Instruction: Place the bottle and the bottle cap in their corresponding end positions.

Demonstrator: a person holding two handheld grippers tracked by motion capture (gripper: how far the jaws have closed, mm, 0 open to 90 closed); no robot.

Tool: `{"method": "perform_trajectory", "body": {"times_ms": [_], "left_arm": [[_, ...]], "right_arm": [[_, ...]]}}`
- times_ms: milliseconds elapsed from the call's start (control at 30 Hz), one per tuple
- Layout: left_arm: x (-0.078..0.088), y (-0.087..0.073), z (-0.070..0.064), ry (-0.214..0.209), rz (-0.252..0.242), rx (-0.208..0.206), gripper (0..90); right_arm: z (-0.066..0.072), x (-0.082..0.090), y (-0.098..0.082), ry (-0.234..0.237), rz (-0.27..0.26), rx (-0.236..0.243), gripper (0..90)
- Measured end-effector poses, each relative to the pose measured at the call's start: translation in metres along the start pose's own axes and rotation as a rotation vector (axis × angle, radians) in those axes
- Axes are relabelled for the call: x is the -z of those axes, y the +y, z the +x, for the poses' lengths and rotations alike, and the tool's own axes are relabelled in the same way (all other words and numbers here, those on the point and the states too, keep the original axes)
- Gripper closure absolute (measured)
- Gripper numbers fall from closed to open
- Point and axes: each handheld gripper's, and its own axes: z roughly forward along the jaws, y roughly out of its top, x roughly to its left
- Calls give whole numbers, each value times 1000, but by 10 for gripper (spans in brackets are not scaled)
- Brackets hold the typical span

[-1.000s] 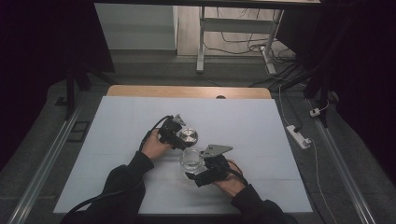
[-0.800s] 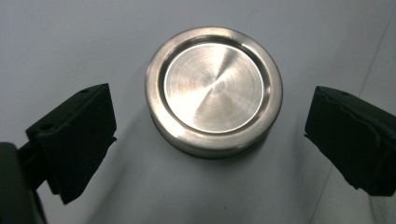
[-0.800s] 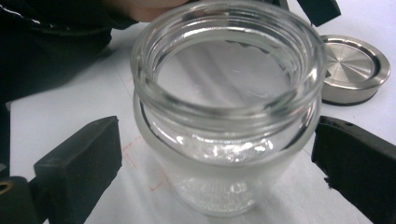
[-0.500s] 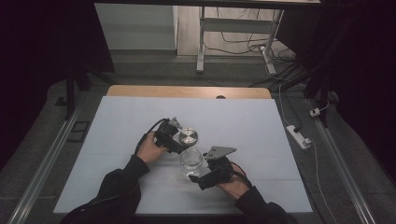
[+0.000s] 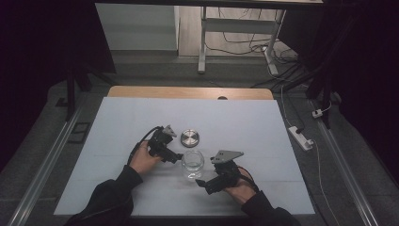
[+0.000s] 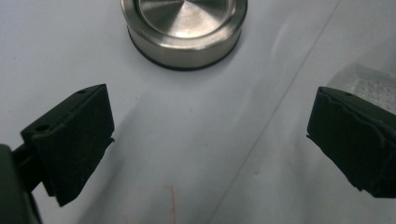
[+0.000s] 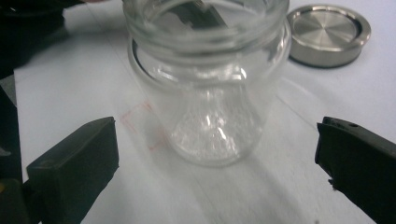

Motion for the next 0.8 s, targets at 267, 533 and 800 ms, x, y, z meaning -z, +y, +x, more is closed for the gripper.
{"method": "perform_trajectory", "body": {"times_ms": [267,533,800], "left_arm": [[12,-13,-9,-4,0,13,14],[28,-31,-13,-8,-14,47,14],[43,-49,-18,-33,-34,78,15]], "right_arm": [[-3,4,-7,-31,37,2,0],[-9,10,-13,-80,57,-2,0],[-11,14,-18,-104,79,-11,0]]}}
